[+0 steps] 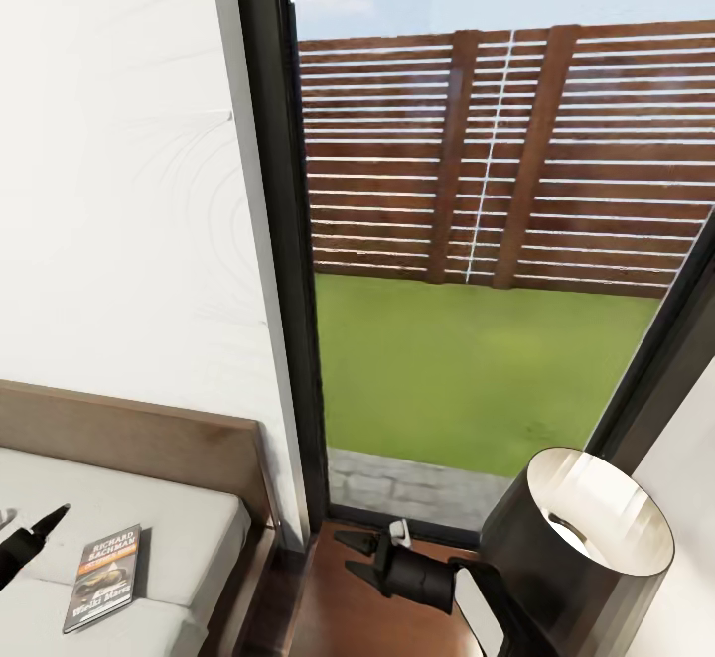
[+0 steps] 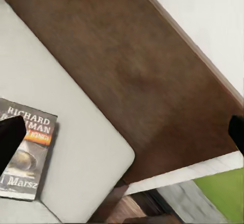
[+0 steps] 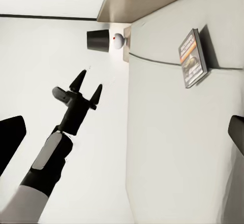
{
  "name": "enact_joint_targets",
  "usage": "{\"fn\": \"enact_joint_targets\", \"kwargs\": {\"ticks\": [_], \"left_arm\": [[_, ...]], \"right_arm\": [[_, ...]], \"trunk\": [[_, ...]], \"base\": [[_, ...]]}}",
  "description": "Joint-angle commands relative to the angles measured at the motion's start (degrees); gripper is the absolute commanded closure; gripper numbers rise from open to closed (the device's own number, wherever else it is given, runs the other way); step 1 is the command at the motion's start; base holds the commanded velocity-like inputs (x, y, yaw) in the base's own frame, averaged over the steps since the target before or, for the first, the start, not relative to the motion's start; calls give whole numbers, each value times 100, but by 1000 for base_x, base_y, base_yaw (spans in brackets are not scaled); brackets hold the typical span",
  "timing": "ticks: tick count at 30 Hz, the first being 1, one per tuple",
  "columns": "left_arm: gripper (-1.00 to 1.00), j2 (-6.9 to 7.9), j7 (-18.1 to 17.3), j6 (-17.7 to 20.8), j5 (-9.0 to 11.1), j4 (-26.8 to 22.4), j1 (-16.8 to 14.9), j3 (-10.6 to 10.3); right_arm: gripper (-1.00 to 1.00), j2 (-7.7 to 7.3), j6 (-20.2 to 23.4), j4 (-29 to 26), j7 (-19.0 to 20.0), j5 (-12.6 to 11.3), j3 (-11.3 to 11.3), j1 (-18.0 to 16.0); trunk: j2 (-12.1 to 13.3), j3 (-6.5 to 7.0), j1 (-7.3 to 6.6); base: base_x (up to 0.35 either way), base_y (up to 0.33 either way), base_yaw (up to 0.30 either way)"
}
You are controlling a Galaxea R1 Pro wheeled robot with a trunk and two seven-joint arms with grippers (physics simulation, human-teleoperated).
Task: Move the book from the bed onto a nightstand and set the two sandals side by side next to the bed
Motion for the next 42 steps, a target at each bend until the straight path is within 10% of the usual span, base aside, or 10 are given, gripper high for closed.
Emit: {"fn": "enact_joint_targets", "kwargs": {"ticks": [1,9,24,42], "left_arm": [[-100,118,307,57,283,-1,-13,123],[-100,383,1217,62,781,1,-37,229],[-100,380,1265,1048,803,-170,-923,209],[-100,109,1273,1067,805,-127,-1068,210]], "right_arm": [[-100,0,28,0,-4,-27,9,-4],[-100,1,27,1,-6,-30,19,-5],[-100,7,27,1,-5,-30,28,-5],[-100,7,27,6,-6,-31,28,-4]], "trunk": [[-8,-10,2],[-8,-10,2],[-8,-10,2],[-8,-10,2]], "base": [[0,0,0],[0,0,0],[0,0,0],[0,0,0]]}}
